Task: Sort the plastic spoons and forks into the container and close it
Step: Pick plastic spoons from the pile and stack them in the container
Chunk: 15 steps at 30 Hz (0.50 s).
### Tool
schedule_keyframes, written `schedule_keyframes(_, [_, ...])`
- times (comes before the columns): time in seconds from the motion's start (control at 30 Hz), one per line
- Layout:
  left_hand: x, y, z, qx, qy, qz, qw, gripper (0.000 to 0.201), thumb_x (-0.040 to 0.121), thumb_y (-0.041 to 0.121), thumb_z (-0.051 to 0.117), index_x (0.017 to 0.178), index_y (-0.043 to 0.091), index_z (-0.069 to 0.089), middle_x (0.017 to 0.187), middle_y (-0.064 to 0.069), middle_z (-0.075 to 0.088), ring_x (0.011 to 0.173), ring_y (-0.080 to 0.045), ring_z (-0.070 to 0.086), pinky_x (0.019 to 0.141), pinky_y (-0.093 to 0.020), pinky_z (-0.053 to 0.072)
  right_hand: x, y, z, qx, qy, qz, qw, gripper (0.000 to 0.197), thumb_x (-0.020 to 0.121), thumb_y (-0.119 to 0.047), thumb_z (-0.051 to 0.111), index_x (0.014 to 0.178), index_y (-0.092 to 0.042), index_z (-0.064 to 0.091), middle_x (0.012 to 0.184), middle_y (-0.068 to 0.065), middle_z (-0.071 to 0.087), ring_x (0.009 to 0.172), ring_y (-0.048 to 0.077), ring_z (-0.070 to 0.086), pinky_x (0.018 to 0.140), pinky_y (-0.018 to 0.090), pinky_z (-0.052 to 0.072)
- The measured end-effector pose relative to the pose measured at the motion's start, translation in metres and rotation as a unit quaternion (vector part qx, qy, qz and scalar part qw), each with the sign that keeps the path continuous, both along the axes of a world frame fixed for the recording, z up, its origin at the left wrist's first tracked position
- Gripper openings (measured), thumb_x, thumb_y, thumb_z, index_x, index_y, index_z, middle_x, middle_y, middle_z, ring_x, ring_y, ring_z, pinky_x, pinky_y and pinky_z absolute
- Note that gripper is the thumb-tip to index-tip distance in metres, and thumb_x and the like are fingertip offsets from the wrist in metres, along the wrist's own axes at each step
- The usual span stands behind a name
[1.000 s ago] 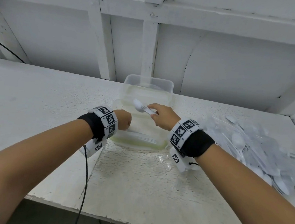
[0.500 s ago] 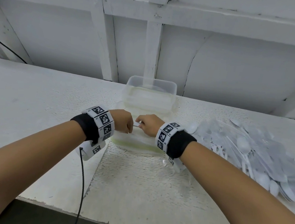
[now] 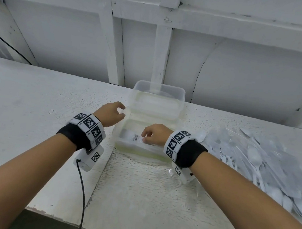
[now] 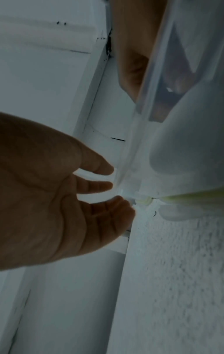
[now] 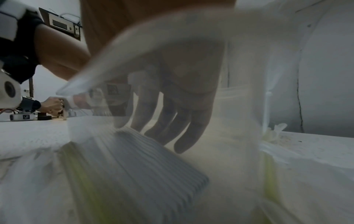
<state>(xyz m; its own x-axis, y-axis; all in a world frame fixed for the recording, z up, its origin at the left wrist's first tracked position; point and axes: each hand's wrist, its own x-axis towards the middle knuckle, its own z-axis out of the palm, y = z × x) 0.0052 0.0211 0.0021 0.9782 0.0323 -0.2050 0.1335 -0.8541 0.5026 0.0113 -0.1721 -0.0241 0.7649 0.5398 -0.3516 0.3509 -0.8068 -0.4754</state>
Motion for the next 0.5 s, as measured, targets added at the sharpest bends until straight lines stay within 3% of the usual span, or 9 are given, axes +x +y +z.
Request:
schedule_keyframes(0.1, [-0.002,-0.002,-0.005,-0.105,0.058,0.069,0.990,0.041,0.096,0.017,0.045,0.136,0.013,0.039,0.108,-0.011,0.055,0.085,-0.023,0.057,0.056,-0.028,0.051,0.004,0.002,-0.004,0.002,0.011,0.004,1.000,0.027,0.089,-0.018,0.058,0.116,-0.011,0.062,0.112,0.005,0.062,0.099,0.016,0.054,0.079,0.020,0.037])
schedule_keyframes(0.17, [-0.001,-0.004,-0.007,-0.146,0.069,0.095,0.982,0.040,0.096,0.012,0.044,0.135,0.014,0.039,0.102,-0.010,0.055,0.076,-0.020,0.058,0.054,-0.030,0.052,0.006,0.002,-0.006,0.011,0.023,-0.007,1.000,0.027,0.088,-0.018,0.061,0.114,-0.012,0.062,0.097,-0.001,0.058,0.092,0.014,0.052,0.073,0.019,0.040])
schedule_keyframes(0.23, [0.000,-0.004,-0.008,-0.157,0.069,0.103,0.980,0.040,0.095,0.010,0.045,0.135,0.014,0.040,0.101,-0.010,0.055,0.073,-0.019,0.058,0.055,-0.030,0.053,0.009,0.000,-0.007,0.017,0.029,-0.013,0.999,0.024,0.086,-0.019,0.064,0.110,-0.013,0.065,0.089,-0.006,0.055,0.089,0.010,0.051,0.068,0.017,0.040])
schedule_keyframes(0.4, [0.000,-0.004,-0.009,-0.162,0.062,0.103,0.979,0.039,0.095,0.010,0.046,0.134,0.013,0.041,0.098,-0.009,0.056,0.072,-0.018,0.058,0.053,-0.030,0.053,0.012,-0.005,-0.008,0.039,0.050,-0.030,0.998,0.025,0.086,-0.019,0.065,0.110,-0.012,0.065,0.092,-0.004,0.058,0.068,0.002,0.049,0.061,0.013,0.039])
schedule_keyframes(0.5, [0.000,-0.004,-0.009,-0.157,0.059,0.100,0.981,0.038,0.095,0.010,0.046,0.133,0.013,0.042,0.095,-0.008,0.056,0.070,-0.016,0.058,0.051,-0.029,0.053,0.010,-0.005,-0.010,0.062,0.045,-0.043,0.996,0.022,0.087,-0.017,0.062,0.107,-0.009,0.066,0.089,-0.004,0.058,0.066,-0.001,0.047,0.057,0.011,0.037])
